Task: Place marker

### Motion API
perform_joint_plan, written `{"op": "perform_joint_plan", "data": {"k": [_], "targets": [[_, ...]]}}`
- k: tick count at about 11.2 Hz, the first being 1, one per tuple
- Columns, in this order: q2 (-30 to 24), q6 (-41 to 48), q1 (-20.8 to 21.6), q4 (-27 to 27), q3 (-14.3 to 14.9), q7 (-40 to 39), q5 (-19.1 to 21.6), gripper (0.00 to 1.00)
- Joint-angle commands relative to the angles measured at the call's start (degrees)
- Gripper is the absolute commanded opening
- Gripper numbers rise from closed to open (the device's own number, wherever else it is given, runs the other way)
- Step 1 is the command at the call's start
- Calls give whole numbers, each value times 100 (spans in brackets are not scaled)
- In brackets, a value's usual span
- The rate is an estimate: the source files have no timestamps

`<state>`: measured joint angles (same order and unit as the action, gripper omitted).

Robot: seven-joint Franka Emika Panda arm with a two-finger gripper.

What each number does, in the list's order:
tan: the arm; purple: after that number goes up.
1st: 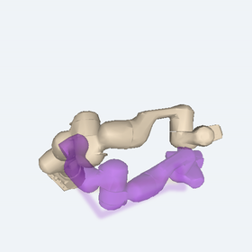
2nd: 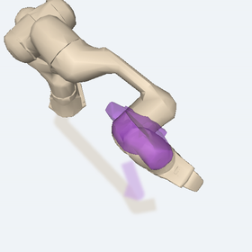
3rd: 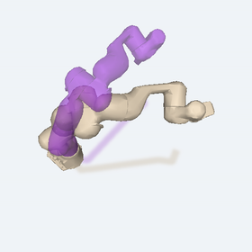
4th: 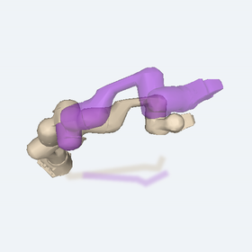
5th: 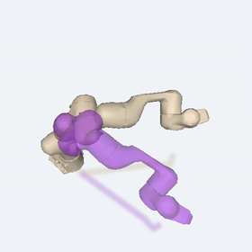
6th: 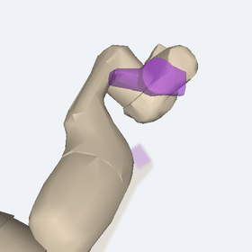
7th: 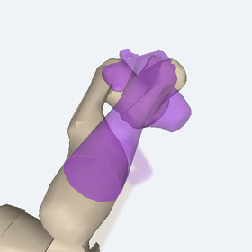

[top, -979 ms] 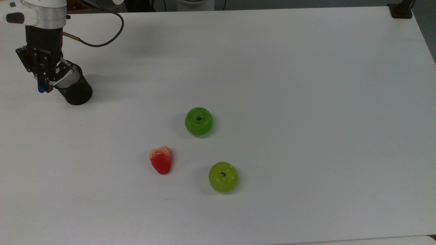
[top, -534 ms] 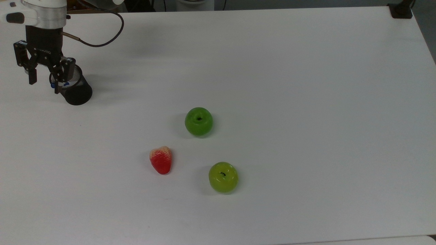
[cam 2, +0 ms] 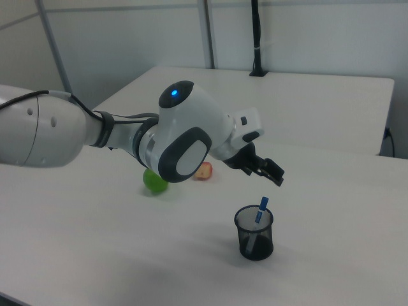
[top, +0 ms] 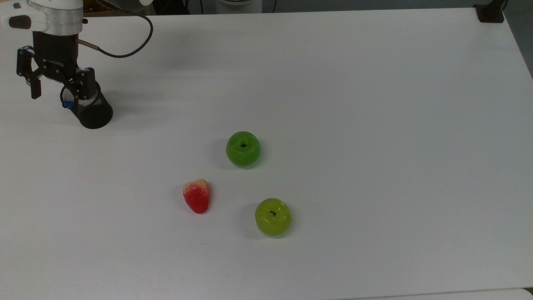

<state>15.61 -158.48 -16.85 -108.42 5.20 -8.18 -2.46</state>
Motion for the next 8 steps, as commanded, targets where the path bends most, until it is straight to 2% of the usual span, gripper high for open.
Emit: {"op": "perform_joint_plan", "data": {"k": [1, 3, 5, 8], "targets": [[-224, 114, 120, -4, -184, 289, 88, 100], [-251, 797, 304, 355, -282, 344, 88, 100], [-373, 1938, 541, 794, -344, 344, 53, 100], [-584, 3354, 1156, 1129, -370, 344, 9, 100]]}}
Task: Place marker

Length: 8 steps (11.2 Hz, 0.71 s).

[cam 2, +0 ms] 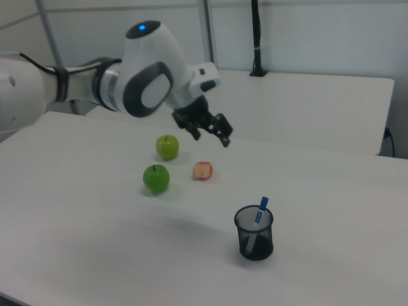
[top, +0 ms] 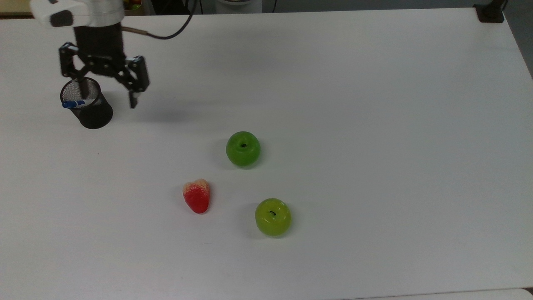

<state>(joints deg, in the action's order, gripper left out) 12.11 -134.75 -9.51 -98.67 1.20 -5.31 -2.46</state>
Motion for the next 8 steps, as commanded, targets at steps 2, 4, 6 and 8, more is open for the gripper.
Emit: {"op": "perform_joint_plan", "data": {"k": [2, 4, 6, 8], "targets": [[-393, 1991, 869, 356, 29, 57, 0, 100], [-621, 3141, 1222, 568, 29, 65, 0, 100], [-946, 3778, 1451, 560, 64, 83, 0, 100], [-1148, 4331, 1627, 560, 108, 118, -9, 100]]}}
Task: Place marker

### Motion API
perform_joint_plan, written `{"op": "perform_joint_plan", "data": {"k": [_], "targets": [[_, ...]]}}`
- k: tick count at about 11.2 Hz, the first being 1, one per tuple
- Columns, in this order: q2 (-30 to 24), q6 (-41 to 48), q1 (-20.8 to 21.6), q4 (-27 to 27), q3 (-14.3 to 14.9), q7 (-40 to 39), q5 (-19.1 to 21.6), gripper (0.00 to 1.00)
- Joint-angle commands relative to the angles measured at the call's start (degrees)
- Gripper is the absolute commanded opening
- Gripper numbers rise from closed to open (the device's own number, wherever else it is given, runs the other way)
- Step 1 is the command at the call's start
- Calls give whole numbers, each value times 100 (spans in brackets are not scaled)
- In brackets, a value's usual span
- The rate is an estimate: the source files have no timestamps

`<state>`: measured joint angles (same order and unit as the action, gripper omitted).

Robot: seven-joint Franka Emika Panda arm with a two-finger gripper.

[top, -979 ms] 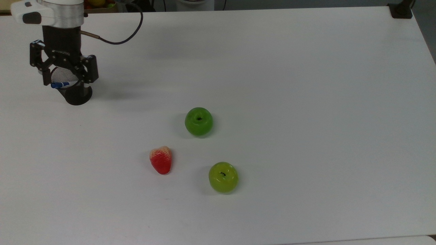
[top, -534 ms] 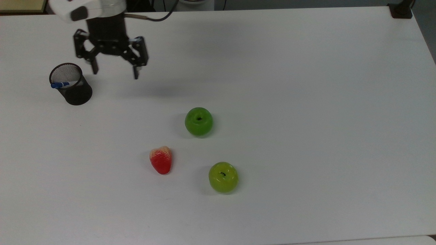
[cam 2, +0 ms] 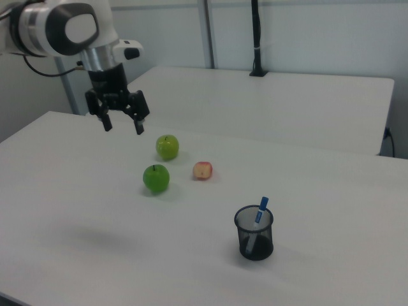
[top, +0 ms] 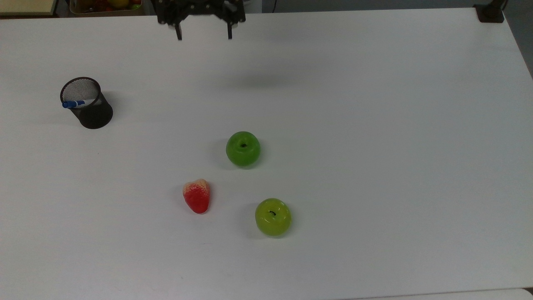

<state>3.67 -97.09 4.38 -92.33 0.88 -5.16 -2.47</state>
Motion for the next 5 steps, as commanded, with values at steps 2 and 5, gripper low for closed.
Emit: {"op": "perform_joint_plan", "data": {"k": [2, 5], "targets": [[-358, 639, 248, -83, 149, 348, -8, 100], [-341, 639, 195, -74, 141, 375, -26, 100]]}}
